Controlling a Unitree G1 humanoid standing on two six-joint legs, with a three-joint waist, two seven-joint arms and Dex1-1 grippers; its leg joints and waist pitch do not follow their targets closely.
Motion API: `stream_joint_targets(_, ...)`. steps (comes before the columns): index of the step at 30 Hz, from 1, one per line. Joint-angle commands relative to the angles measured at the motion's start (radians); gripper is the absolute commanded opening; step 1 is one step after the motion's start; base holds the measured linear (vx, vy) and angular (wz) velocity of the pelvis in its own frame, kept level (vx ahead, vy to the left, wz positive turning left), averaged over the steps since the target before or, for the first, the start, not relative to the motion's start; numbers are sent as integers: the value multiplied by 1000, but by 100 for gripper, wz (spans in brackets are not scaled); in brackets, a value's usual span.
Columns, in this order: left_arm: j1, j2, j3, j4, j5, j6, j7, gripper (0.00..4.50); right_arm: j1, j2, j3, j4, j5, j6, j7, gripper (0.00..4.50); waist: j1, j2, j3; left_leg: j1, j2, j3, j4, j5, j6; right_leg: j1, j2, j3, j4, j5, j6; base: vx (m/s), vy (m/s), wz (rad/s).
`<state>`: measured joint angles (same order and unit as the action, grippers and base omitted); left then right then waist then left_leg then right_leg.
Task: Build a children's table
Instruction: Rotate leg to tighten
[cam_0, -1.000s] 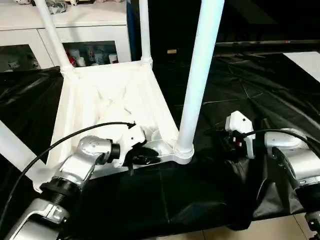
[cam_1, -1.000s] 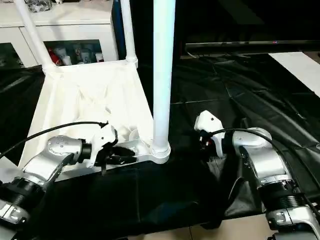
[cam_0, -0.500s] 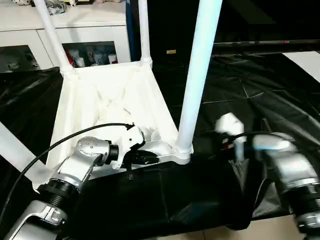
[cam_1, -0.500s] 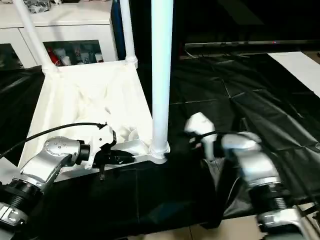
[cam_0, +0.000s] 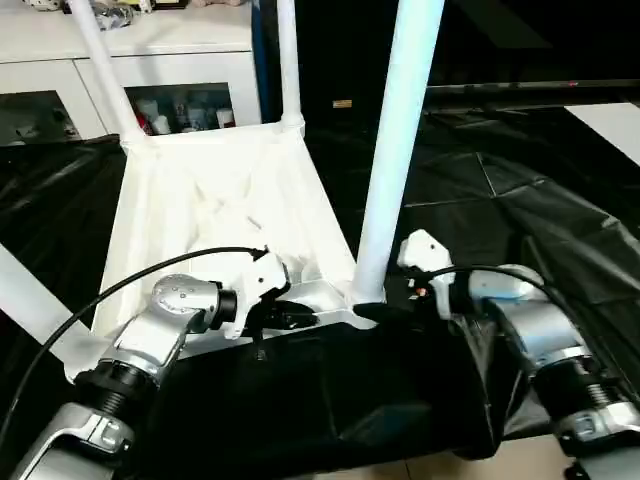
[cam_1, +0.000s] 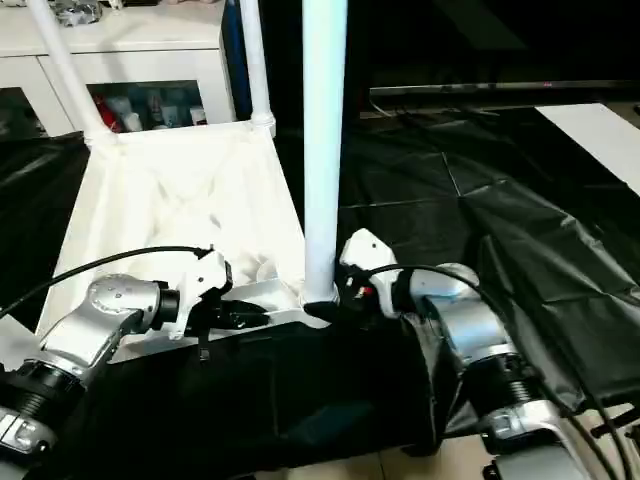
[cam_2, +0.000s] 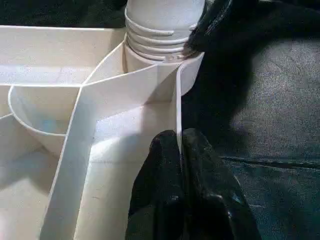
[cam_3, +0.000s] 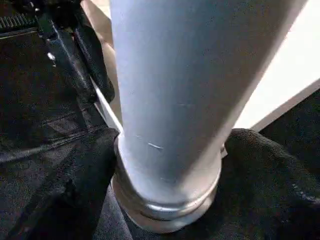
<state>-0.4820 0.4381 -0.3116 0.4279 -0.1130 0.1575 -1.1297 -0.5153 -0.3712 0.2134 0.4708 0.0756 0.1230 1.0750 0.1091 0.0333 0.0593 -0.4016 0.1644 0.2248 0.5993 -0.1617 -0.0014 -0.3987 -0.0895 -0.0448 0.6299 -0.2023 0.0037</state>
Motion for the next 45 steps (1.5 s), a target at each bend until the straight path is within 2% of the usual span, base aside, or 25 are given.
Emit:
stream_joint_targets(1,23,4,-2,13,9,14,1,0,-23,-2,-1,11,-6,-9,-16,343,1,-9,-65,38,75,-52,-81,-343,-30,23,-75,44,-89,-295,-215,0,0,0)
stream_joint_targets(3,25,5,-1,15,10,12,3,0,-26,1,5,24,-10,-19,-16,311,1,-8,-65,38,75,-52,-82,-346,-31,22,-75,45,-91,-302,-212,0,0,0)
stream_joint_targets(8,25,0,7,20,13,20,18,0,-35,19,-6,59,-14,-31,-49,284,-5,-9,-62,38,74,-54,-83,-366,-38,20,-77,45,-94,-344,-206,0,0,0)
stream_joint_targets(10,19,-18,15,34,23,29,63,0,-38,45,-24,92,-26,-30,-126,280,-11,-10,-61,37,73,-56,-85,-375,-44,20,-78,44,-97,-370,-199,0,0,0)
stream_joint_targets(12,-6,-71,20,64,46,54,159,0,-38,110,-67,156,-39,16,-310,277,-19,-10,-58,41,72,-58,-86,-392,-54,15,-79,46,-102,-412,-193,0,0,0)
stream_joint_targets(14,-38,-127,21,99,66,82,249,0,-36,178,-117,194,-28,51,-471,275,-28,-12,-53,45,67,-64,-86,-439,-75,14,-82,41,-114,-520,-164,0,0,0)
stream_joint_targets(16,-57,-155,25,120,73,93,294,0,-37,207,-134,205,-25,67,-535,275,-27,-10,-54,46,68,-69,-88,-455,-81,12,-85,39,-118,-561,-140,0,0,0)
stream_joint_targets(17,-86,-197,31,154,82,107,358,0,-40,245,-150,222,-31,87,-625,274,-29,-2,-52,52,67,-72,-92,-493,-90,6,-81,38,-123,-583,-118,0,0,0)
stream_joint_targets(18,-97,-214,33,168,89,112,384,0,-43,260,-155,230,-31,90,-658,274,-32,-5,-51,55,66,-72,-93,-508,-95,4,-78,37,-128,-591,-111,0,0,0)
stream_joint_targets(19,-117,-244,38,192,103,115,438,0,-50,289,-165,241,-25,97,-703,274,-32,2,-48,68,64,-74,-91,-556,-105,-4,-78,32,-137,-620,-102,0,0,0)
stream_joint_targets(20,-123,-255,40,200,110,115,459,0,-53,300,-169,244,-20,98,-714,274,-34,3,-49,74,64,-74,-92,-581,-109,-6,-76,30,-140,-623,-98,0,0,0)
stream_joint_targets(23,-159,-308,23,257,144,89,509,0,-71,356,-124,240,-48,63,-715,274,-35,15,-50,89,67,-82,-108,-681,-134,-2,-67,16,-144,-532,-96,0,0,0)
stream_joint_targets(24,-167,-318,21,270,145,83,506,0,-71,364,-107,229,-54,40,-690,274,-37,15,-49,86,66,-83,-111,-693,-136,0,-66,14,-146,-522,-94,-12,52,0)
stream_joint_targets(25,-170,-320,22,272,143,76,498,0,-67,366,-107,215,-41,26,-659,309,-37,13,-53,81,67,-85,-116,-690,-136,10,-70,14,-142,-489,-96,-6,55,-6)
stream_joint_targets(26,-169,-318,22,265,137,76,478,0,-62,362,-108,196,-25,14,-622,343,-35,8,-56,78,66,-82,-117,-666,-128,11,-74,18,-142,-461,-102,-6,55,-6)
stream_joint_targets(28,-160,-296,20,250,124,54,425,0,-52,330,-104,163,-2,-7,-536,343,-29,7,-54,79,65,-80,-113,-647,-109,7,-82,23,-147,-463,-108,0,0,0)
stream_joint_targets(31,-137,-260,24,222,107,39,357,0,-47,266,-96,127,21,-8,-420,388,-27,2,-56,66,66,-77,-113,-586,-86,15,-86,28,-143,-449,-117,0,0,0)
stream_joint_targets(33,-120,-232,26,206,101,15,302,0,-45,214,-84,102,22,-17,-341,392,-20,-1,-59,56,69,-73,-112,-504,-59,24,-90,32,-135,-397,-135,0,0,0)
stream_joint_targets(34,-110,-217,25,197,96,-2,268,0,-44,188,-80,92,19,-23,-307,392,-16,-6,-63,48,70,-70,-110,-444,-44,34,-90,31,-130,-354,-146,0,0,0)
stream_joint_targets(36,-79,-170,17,161,77,-26,176,0,-46,118,-73,75,14,-37,-228,392,-13,-6,-62,49,72,-62,-107,-406,-25,29,-88,33,-128,-341,-161,0,0,0)
stream_joint_targets(38,-61,-144,12,138,64,-40,118,0,-47,83,-70,73,8,-51,-190,392,-10,-8,-62,48,73,-61,-102,-388,-14,29,-93,33,-130,-395,-163,0,0,0)
stream_joint_targets(39,-50,-122,10,125,60,-51,82,0,-44,55,-63,65,8,-57,-143,392,-8,-8,-64,47,75,-62,-102,-376,-12,31,-93,32,-127,-387,-166,0,0,0)
stream_joint_targets(41,-41,-97,13,115,55,-55,52,0,-36,25,-50,50,11,-51,-78,392,-1,-6,-67,53,77,-55,-99,-343,-5,26,-85,31,-122,-333,-183,0,0,0)
stream_joint_targets(42,-36,-85,15,108,47,-65,30,0,-29,6,-35,41,5,-58,-43,392,4,-10,-67,52,77,-50,-96,-320,3,27,-82,32,-115,-288,-202,55,-27,7)
stream_joint_targets(45,-27,-73,26,95,33,-70,-5,0,-23,-13,-16,35,0,-68,-5,392,13,-8,-72,41,76,-48,-89,-250,28,33,-79,30,-96,-185,-231,60,-19,4)
